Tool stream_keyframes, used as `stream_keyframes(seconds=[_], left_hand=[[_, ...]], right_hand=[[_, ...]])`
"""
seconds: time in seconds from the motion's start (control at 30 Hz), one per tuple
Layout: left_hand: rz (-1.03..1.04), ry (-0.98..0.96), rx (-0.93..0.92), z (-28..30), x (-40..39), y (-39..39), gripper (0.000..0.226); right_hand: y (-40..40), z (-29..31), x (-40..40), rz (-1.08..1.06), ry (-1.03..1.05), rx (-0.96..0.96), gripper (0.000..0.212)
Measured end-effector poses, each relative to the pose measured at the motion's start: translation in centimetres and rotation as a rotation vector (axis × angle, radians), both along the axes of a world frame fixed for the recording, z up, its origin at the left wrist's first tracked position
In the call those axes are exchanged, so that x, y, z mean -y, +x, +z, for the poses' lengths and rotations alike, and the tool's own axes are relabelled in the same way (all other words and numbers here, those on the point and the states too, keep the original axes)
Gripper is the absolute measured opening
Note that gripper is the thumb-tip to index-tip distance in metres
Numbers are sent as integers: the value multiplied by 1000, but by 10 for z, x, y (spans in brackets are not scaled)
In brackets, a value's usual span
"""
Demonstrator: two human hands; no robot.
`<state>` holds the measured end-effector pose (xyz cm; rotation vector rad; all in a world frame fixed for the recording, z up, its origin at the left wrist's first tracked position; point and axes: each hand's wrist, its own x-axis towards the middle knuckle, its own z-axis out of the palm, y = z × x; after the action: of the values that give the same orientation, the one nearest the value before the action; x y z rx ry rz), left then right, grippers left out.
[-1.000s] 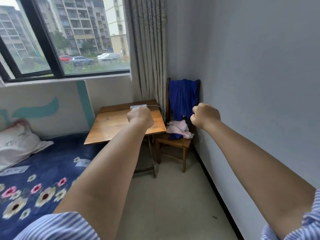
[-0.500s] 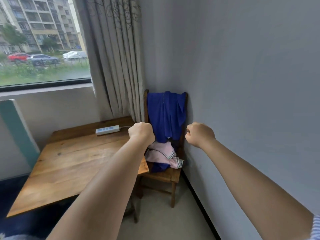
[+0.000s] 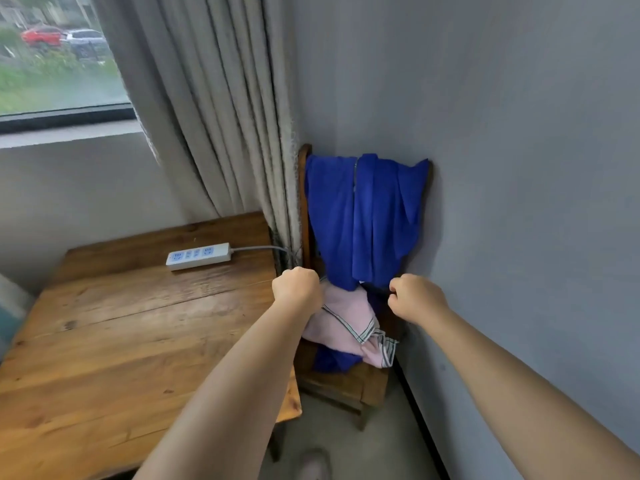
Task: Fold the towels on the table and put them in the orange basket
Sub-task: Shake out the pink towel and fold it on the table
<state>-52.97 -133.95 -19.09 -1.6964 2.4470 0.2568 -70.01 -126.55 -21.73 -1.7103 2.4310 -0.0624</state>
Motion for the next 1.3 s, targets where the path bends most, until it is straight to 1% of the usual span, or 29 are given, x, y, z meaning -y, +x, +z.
stream_keyframes(seconds=[0.17,0.27,0.37,0.43,0.57,0.7,0.77,0.83,0.9,0.97,1.03,1.13,1.2,1.3], left_hand=[[-13,133,15,-62,80,-19,24],[-4,225,-9,-102,115,-27,27],[49,327,-28,-156,144,-42,30],[100,387,-49,-193,156,-51,30],[225,463,-70,-265,170,-67,29],[321,505,-86,-338,169,-77,38],[393,546,-110,-365,165,-80,45],[520,565,-149,-381,164,-83,49],[589,595,-181,-394,162,-86,46],[595,649,-240,-400,162,-88,37],[628,657,-352,-404,162,-88,30],[576,645,-378,-399,163,-87,29],[558,618,-403,-390,163,-85,28],[559,555,-493,-359,160,-79,25]], right_hand=[[-10,-58,68,-51,80,48,26],[-15,-94,92,-95,126,87,25],[-21,-142,111,-154,190,136,27],[-26,-172,118,-193,241,142,28],[-36,-232,136,-302,277,152,29],[-40,-292,150,-436,293,157,38],[-45,-317,153,-463,280,143,40],[-50,-335,153,-469,281,131,39],[-52,-350,150,-464,271,139,34],[-50,-358,149,-466,239,156,29],[-48,-362,150,-463,226,183,26],[-45,-360,147,-436,213,203,24],[-44,-353,144,-414,192,207,24],[-43,-328,140,-366,155,232,26]])
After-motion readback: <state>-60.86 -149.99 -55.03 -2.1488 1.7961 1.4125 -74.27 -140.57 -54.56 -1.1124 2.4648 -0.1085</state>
